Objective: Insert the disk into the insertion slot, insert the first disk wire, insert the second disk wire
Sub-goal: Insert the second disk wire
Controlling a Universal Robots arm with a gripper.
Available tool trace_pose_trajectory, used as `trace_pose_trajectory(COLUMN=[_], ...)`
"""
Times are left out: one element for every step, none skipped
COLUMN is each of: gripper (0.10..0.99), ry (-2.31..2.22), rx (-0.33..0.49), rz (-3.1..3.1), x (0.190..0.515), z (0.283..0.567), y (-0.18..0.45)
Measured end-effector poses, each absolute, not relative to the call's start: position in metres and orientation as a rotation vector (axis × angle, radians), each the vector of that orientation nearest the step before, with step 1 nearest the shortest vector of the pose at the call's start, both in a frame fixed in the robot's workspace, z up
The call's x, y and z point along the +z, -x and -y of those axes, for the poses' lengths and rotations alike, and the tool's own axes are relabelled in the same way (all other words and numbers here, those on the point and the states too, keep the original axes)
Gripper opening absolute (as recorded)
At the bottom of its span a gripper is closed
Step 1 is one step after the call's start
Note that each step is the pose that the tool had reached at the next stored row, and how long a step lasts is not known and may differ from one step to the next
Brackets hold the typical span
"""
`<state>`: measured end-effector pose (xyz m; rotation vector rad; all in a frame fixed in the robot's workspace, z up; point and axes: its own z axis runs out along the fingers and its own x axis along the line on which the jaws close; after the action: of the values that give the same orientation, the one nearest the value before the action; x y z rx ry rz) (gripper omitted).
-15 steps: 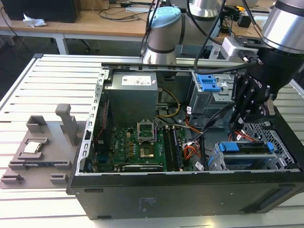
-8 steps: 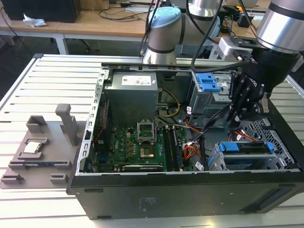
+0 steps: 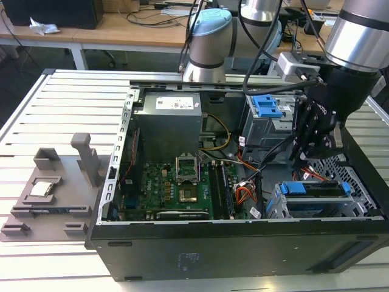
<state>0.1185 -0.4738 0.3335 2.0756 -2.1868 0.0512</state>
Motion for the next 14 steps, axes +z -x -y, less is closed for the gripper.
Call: trace_pose_trajectory(gripper=[0.239,0.227,0.161,0.161,0.106,0.106,0.106,0.106,0.106,0.106,0.106,0.114,0.169,0.169], ry=[-2.075,-2.075,-2.075,-2.075,-2.074,-2.074,-2.074,-2.074,-2.073,-2.073,-2.073,-2.072,-2.072,-2.072], rx=[0.052,0.052,0.053,0.053,0.054,0.054,0.055,0.055,0.056,0.057,0.057,0.058,0.059,0.059], rz=[2.186,2.186,2.186,2.186,2.186,2.185,2.185,2.185,2.185,2.184,2.184,2.184,2.183,2.183], x=[0.3335,0.3335,0.3335,0.3335,0.3335,0.3334,0.3334,0.3335,0.3335,0.3334,0.3335,0.3334,0.3335,0.3335], z=[0.4739,0.4738,0.4738,0.4738,0.4738,0.4738,0.4738,0.4738,0.4738,0.4738,0.4738,0.4738,0.4738,0.4738], y=[-0.1185,-0.1185,-0.1185,-0.1185,-0.1185,-0.1185,-0.1185,-0.1185,-0.1185,-0.1185,-0.1185,-0.1185,-0.1185,-0.1185])
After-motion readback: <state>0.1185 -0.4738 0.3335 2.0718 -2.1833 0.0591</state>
